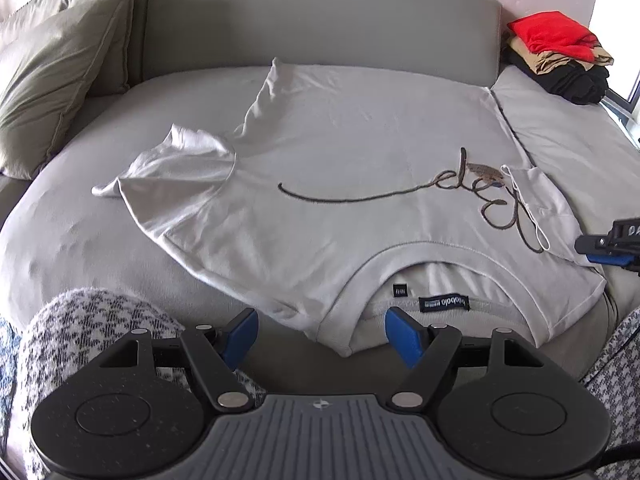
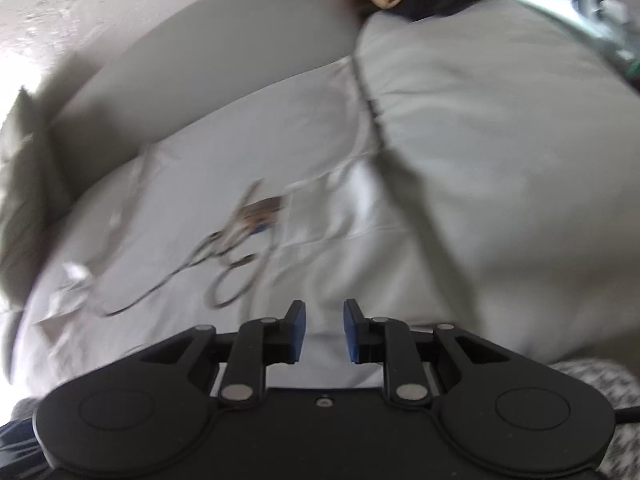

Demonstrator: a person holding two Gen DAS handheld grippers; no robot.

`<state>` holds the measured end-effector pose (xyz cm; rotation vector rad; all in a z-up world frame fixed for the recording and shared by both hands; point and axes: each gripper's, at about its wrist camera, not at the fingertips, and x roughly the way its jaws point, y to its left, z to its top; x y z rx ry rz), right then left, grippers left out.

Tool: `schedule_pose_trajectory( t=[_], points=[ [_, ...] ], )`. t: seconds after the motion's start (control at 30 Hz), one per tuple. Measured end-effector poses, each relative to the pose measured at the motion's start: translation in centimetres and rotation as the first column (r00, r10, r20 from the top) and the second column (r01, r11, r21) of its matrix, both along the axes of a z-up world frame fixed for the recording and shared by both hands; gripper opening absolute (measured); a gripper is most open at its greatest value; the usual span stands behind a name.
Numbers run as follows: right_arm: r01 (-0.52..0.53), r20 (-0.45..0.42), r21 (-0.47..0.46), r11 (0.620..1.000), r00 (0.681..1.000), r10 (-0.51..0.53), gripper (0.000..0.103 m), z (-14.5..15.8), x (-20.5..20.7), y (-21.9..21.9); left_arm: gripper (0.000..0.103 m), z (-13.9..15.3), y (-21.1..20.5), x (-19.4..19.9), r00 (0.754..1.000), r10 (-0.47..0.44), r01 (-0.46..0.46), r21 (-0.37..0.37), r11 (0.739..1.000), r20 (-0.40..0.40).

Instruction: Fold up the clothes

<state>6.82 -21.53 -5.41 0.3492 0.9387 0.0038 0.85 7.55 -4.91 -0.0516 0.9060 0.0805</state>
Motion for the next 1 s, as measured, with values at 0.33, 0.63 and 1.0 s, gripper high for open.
schedule_pose_trajectory(
  t=[0.33, 0.63, 1.0],
  points=[
    [-0.067, 0.01, 0.094, 0.993, 0.998, 0.066, 0.031, 1.0, -3.2, 2.8, 0.071, 0.8, 3.2, 0.2, 0.997, 0.059, -0.057, -0.06, 0.997, 0.042],
    [-0.219, 0.071, 0.259, 0.941, 0.976, 0.207, 0.059, 0.7, -0.9, 9.0, 0.062, 2.3, 12.2, 0.1, 0.951, 0.261, -0.258, -0.042, 0.965, 0.163],
    [-0.261, -0.059, 0.176, 0.949, 0.96, 0.275, 0.059, -1.6, 1.6, 12.9, 0.034, -2.0, 26.0, 3.5, 0.817, 0.577, -0.48, -0.552, 0.682, 0.002]
  ],
)
